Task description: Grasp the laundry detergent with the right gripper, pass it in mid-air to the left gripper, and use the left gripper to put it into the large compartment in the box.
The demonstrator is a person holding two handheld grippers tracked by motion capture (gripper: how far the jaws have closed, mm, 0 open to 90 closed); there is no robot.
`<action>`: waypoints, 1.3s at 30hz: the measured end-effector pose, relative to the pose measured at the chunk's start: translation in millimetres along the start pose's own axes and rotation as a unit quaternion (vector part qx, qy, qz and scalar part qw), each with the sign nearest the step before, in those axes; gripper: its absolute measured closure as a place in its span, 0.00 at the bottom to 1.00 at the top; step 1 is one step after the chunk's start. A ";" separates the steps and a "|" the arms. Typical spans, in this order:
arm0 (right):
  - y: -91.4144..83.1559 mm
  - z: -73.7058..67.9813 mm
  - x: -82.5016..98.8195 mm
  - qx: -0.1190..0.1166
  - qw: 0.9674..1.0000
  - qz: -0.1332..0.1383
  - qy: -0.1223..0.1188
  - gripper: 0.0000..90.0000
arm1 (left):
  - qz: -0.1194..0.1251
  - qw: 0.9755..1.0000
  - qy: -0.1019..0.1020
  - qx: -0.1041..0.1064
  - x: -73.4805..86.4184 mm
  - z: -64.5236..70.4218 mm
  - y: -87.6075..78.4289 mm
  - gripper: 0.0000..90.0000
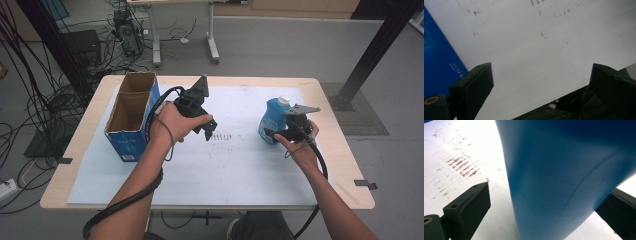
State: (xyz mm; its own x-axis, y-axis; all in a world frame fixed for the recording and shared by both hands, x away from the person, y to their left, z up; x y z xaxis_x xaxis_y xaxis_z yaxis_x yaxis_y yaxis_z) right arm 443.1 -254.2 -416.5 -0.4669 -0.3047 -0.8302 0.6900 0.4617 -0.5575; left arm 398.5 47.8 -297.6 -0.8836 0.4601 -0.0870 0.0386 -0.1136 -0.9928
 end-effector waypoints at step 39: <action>6.9 3.2 6.8 -0.001 1.000 0.006 0.007 0.33 | 0.001 1.000 0.001 -0.002 1.0 0.7 -1.2 0.07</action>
State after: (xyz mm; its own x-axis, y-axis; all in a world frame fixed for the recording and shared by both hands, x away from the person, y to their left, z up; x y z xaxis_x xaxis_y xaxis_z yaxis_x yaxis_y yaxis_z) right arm 446.4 -255.8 -426.0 -0.4669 -0.2878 -0.8362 0.6942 0.4665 -0.5482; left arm 397.2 47.8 -296.5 -0.8826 0.4615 -0.0898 0.0428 -0.1115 -0.9928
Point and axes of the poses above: each handheld gripper's, and its own axes: y roughly forward along the jaws, x roughly out of its underside, z roughly to its right, the point moved 4 cm from there along y, roughly forward along the jaws, and after that the axes turned 3 degrees about y, right-handed, at the moved point
